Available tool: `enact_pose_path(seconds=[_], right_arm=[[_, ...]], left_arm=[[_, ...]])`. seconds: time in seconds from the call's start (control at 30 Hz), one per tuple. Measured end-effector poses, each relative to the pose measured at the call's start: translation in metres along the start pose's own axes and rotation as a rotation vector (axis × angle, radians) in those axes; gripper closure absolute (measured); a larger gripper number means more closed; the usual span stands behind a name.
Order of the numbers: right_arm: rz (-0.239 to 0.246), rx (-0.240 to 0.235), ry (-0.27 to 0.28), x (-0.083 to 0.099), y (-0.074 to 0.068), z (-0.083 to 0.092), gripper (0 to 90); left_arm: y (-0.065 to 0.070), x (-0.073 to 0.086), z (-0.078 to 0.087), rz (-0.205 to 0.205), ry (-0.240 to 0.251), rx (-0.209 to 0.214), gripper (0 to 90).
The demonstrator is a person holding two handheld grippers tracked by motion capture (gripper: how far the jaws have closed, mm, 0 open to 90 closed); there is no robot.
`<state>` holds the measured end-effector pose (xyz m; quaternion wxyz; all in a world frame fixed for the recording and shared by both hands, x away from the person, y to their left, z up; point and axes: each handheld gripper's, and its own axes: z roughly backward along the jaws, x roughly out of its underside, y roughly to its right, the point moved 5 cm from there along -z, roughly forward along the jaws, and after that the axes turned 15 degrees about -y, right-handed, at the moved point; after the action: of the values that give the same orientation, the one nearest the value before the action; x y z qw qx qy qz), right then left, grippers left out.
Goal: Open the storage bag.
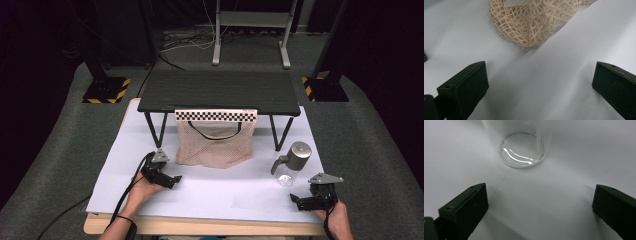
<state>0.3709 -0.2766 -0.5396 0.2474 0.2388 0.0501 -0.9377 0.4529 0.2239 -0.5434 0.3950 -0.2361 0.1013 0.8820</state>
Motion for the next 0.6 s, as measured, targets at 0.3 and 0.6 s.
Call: enact_pose_path(seconds=[0.3, 0.6], right_arm=[[0.002, 0.006, 0.005, 0.000, 0.000, 0.000, 0.0], [0.002, 0.000, 0.012, 0.000, 0.000, 0.000, 0.0]], left_arm=[[0.008, -0.008, 0.005, -0.032, 0.001, 0.003, 0.4], [0.025, -0.017, 0.019, -0.110, 0.040, 0.004, 0.2]])
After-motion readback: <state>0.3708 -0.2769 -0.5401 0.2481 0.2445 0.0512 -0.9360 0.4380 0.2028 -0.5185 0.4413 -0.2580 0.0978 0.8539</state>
